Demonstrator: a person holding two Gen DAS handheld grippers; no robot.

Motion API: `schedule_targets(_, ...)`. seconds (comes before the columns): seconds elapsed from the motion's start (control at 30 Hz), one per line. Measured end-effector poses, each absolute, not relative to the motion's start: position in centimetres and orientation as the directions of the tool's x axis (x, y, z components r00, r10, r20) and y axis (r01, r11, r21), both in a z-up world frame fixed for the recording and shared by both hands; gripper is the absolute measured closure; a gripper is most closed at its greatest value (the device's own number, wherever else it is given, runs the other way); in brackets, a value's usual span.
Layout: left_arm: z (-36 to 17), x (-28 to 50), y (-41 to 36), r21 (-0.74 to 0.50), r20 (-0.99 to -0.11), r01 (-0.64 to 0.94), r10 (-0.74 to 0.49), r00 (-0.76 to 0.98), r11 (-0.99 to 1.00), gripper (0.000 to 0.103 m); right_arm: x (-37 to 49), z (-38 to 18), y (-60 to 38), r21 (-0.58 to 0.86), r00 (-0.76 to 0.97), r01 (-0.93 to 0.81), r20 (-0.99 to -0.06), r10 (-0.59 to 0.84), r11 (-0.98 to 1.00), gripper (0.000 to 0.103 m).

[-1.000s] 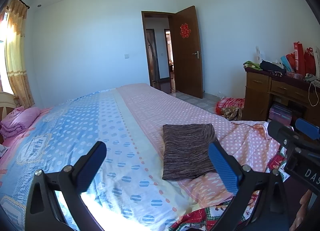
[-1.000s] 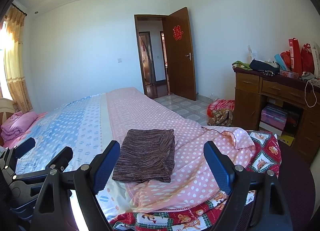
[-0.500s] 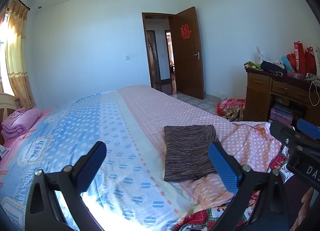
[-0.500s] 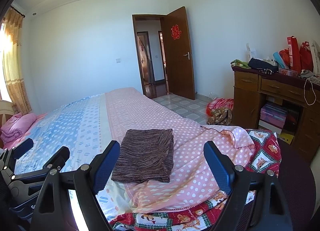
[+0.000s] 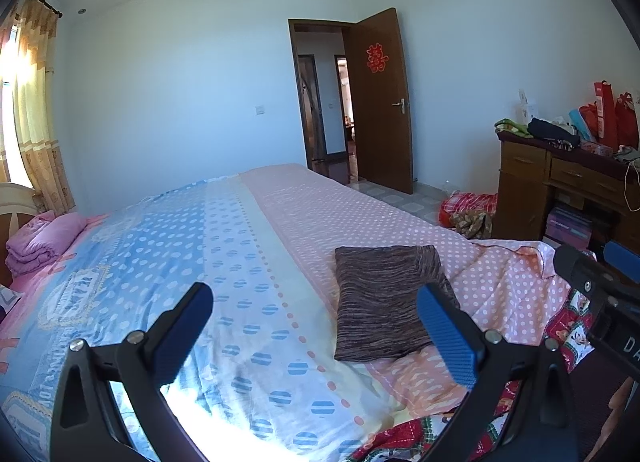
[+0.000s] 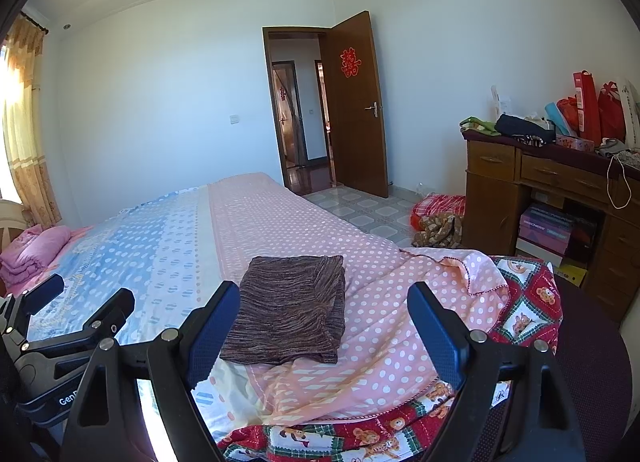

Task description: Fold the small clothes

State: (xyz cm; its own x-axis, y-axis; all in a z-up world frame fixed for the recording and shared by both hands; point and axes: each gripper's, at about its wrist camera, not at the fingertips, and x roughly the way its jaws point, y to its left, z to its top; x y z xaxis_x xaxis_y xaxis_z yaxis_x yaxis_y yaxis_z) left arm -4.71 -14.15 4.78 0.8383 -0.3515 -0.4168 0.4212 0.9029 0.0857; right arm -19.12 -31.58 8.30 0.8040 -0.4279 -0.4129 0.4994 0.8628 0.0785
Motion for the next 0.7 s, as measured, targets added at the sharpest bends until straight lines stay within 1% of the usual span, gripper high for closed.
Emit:
schedule_targets(0.13,4.7,-4.6,-14.3,0.107,-0.416,0.395,-0.320,0.851,0.912,0.000,-19.2,8.2,-31.5,0.076,0.803,0.502,-0.411,-0.432,0.861,0.017)
schedule_targets(0.27,4.7,-4.3,-14.1,0.097,-0.421,0.392,-0.319,0.849,0.915,0.000,-19.2,8.1,-31.4,0.075,0.801,0.505,-0.411,-0.435,0.860,0.017)
schedule_targets(0.4,4.5,-3.8,-13.9,0.071,-0.442,0.407,-0.337,0.831,0.911,0.000,-19.1,8.0,-31.3,0.071,0.800,0.506,-0.413,-0.437,0.860,0.017)
schedule_targets(0.57,4.3,-3.6,-13.8,0.030,-0.456,0.461,-0.398,0.796,0.887,0.000,-18.9,7.8,-31.2,0.071,0.794,0.511,-0.422,-0.438,0.857,0.017)
schedule_targets(0.7,4.1,-3.2,-13.8,0.056,-0.453,0.436,-0.367,0.813,0.898,0.000,-18.8,7.4,-31.4,0.071,0.785,0.523,-0.428,-0.447,0.850,0.017)
